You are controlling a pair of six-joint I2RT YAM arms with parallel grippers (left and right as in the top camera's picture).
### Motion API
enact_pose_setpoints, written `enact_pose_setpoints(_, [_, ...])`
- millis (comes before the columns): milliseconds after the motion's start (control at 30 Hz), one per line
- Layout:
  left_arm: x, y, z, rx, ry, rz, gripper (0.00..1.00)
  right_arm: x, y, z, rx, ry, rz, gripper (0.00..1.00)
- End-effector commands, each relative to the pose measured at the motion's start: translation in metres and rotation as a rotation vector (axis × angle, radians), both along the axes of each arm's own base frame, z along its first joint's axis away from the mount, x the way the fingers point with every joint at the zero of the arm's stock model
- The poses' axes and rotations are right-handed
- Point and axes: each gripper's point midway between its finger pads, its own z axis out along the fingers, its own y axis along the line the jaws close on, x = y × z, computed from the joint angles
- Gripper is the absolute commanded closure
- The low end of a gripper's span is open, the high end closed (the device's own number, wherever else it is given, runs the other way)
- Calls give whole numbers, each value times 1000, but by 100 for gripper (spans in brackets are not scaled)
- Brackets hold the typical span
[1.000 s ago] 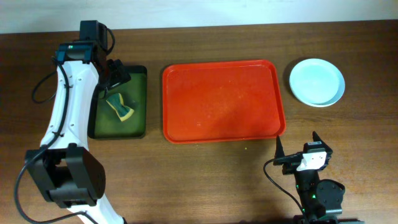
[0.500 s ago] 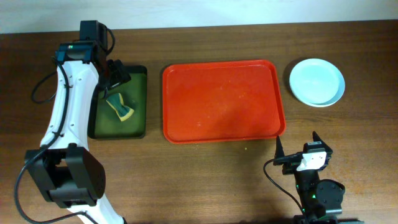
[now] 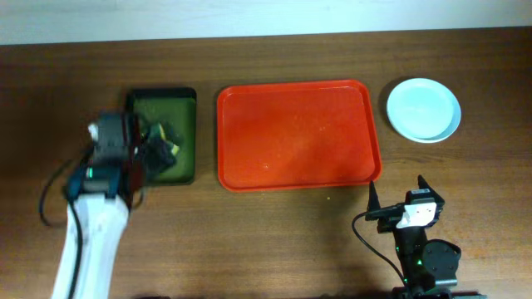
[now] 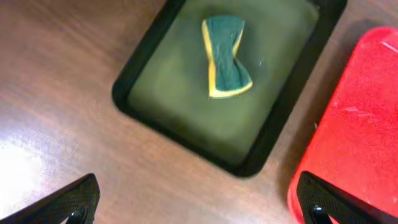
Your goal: Clean dirty plates on tray and stack at the side
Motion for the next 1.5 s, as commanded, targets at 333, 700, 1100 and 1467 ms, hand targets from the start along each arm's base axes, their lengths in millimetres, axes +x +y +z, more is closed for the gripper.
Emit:
enact_pose_setpoints(333, [-105,-19,68,162,-911,-239,0,0,-3,-3,-8,2,-15,2])
enact_pose_setpoints(700, [-71,-42,21,175,-1021,-392,1,0,-3,-3,-8,2,-15,2])
enact_pose_setpoints(1100, [-68,-25,-6,437,-905,-450,1,0,-3,-3,-8,2,-15,2])
enact_pose_setpoints(1467, [-68,-22,-5,344,-924,-364,1,0,-3,-3,-8,2,-15,2])
